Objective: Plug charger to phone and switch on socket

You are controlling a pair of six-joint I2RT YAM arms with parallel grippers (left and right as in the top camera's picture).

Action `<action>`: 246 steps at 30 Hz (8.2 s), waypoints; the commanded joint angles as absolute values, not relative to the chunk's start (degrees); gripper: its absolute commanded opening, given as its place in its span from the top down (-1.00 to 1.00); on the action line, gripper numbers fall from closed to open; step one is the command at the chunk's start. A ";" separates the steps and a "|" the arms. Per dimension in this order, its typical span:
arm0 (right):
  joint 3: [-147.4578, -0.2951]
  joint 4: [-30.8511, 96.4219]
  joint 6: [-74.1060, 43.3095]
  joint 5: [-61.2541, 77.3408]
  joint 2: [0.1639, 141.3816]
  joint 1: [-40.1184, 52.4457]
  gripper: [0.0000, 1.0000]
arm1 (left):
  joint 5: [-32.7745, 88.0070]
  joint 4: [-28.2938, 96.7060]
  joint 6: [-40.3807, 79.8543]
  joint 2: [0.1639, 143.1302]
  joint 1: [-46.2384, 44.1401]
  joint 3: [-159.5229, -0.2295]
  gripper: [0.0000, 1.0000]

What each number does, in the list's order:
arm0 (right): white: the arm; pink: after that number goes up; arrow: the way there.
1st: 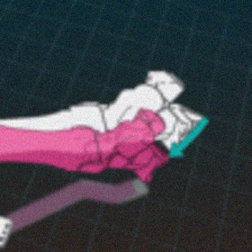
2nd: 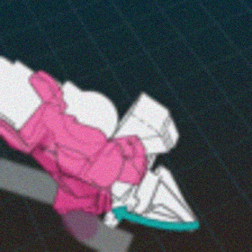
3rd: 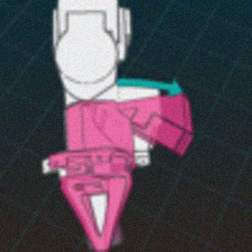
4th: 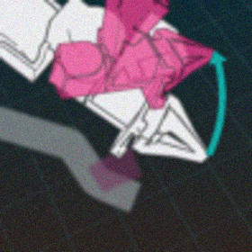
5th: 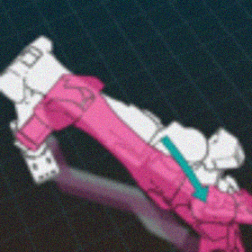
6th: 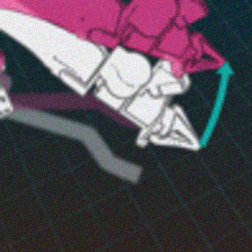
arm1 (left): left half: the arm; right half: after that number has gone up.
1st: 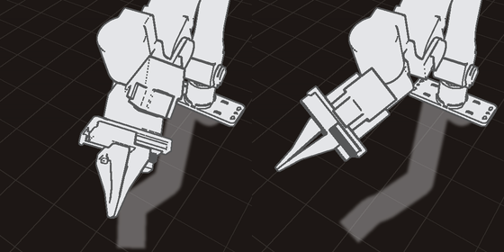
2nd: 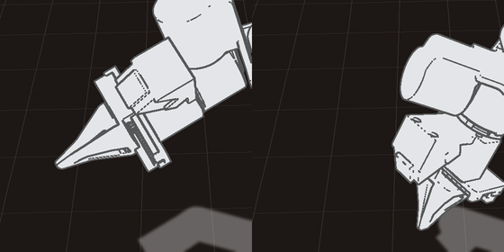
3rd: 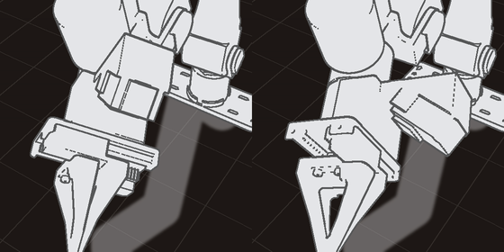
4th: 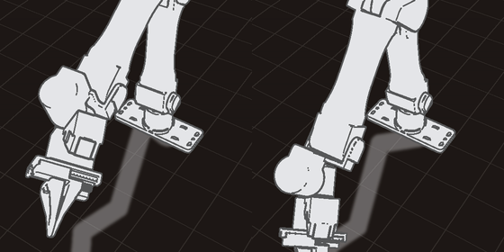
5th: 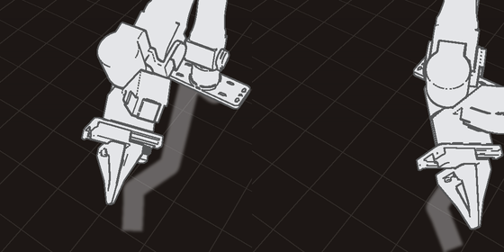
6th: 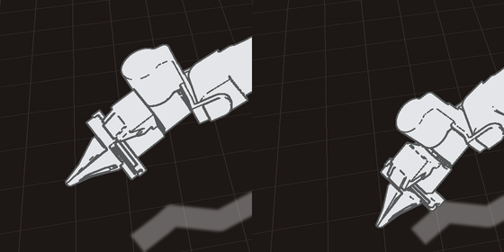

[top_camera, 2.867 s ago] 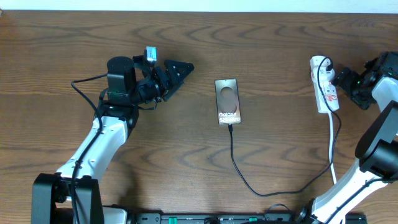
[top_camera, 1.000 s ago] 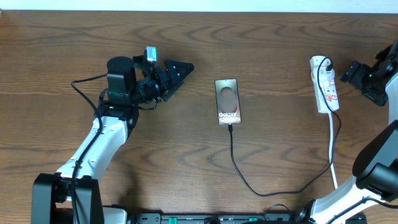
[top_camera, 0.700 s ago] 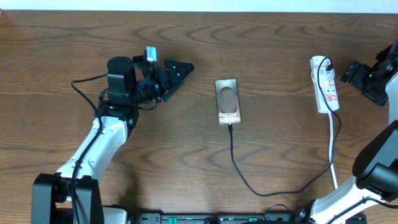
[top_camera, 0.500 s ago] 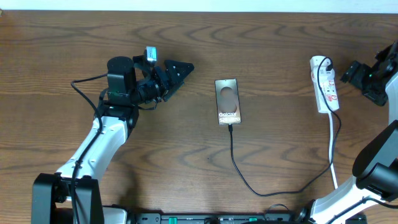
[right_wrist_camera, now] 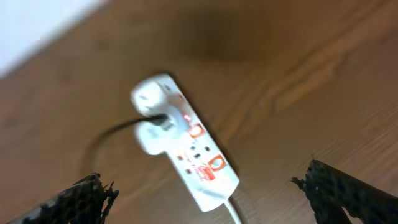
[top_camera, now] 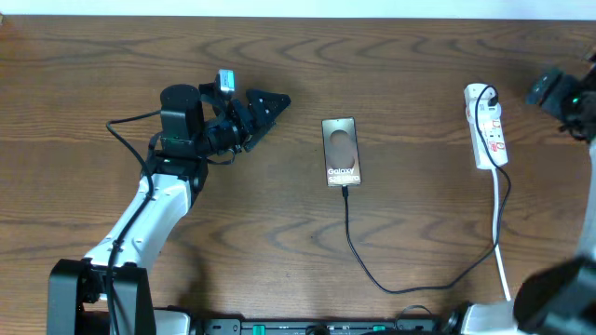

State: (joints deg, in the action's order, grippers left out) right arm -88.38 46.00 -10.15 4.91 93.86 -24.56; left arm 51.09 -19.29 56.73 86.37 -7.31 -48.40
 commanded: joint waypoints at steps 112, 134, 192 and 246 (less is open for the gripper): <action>-0.30 2.61 0.08 19.66 0.32 0.47 -0.99 | 51.37 -19.27 55.94 85.41 -7.07 -49.17 -0.87; -0.32 2.66 0.10 19.66 0.38 0.47 -0.99 | 51.37 -19.27 55.94 85.41 -7.07 -49.17 -0.87; -0.32 2.66 0.10 19.66 0.38 0.47 -0.98 | 9.28 23.24 48.66 43.62 -7.07 -24.40 -0.96; -0.32 2.66 0.10 19.66 0.38 0.47 -0.99 | 3.79 3.77 -1.91 0.05 -6.55 -0.23 -0.96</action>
